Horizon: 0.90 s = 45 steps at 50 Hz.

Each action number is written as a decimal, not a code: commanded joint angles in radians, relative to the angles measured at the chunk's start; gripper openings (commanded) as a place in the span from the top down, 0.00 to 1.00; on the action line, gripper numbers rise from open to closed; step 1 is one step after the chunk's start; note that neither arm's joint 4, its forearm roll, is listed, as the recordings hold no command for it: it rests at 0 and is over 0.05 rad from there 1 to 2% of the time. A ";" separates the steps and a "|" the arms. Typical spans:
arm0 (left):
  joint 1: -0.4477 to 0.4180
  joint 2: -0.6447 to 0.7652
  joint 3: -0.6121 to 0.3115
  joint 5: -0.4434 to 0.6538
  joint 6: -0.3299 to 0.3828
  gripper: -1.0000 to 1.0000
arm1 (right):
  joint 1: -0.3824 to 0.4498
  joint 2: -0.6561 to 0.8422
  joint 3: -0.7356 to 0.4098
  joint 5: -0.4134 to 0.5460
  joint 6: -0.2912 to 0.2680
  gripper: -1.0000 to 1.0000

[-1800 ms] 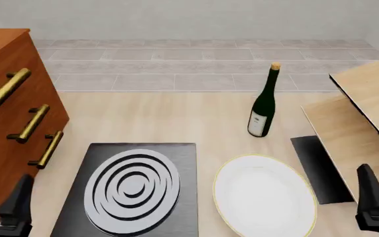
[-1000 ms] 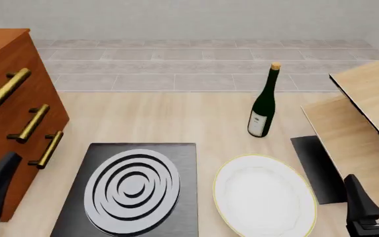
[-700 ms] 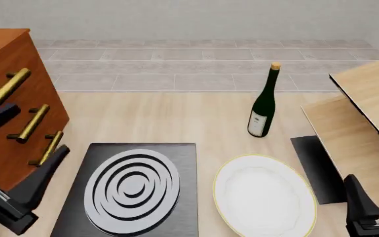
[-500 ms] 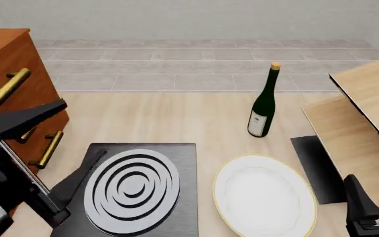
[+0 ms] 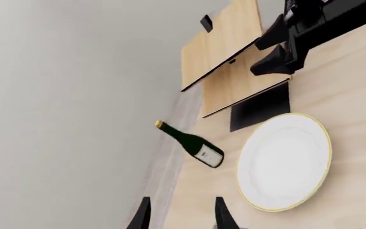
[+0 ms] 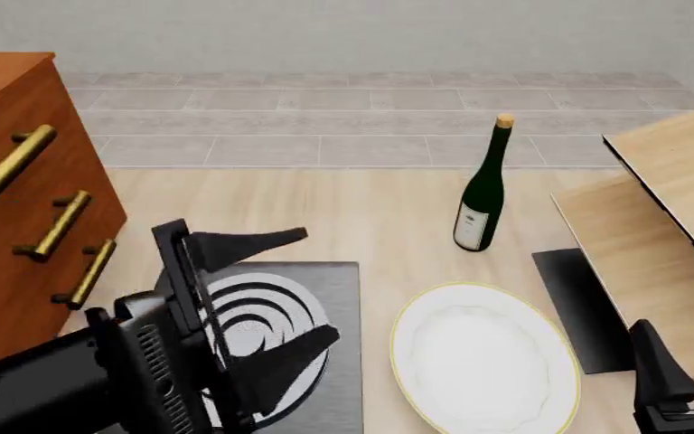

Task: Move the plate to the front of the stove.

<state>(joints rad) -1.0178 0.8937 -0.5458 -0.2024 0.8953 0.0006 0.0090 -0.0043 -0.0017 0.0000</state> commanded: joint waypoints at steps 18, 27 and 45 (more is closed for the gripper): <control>-0.163 0.254 -0.133 -0.004 0.121 0.00 | 0.000 0.000 0.000 0.000 0.000 0.00; -0.225 0.324 -0.169 -0.026 0.128 0.00 | 0.000 0.000 0.000 0.000 0.000 0.00; -0.289 0.467 -0.206 -0.082 0.144 0.00 | 0.000 0.000 0.000 0.000 0.000 0.00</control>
<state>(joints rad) -1.2741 1.2887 -0.7325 -0.2555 1.0297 0.0006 0.0090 -0.0043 -0.0017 0.0001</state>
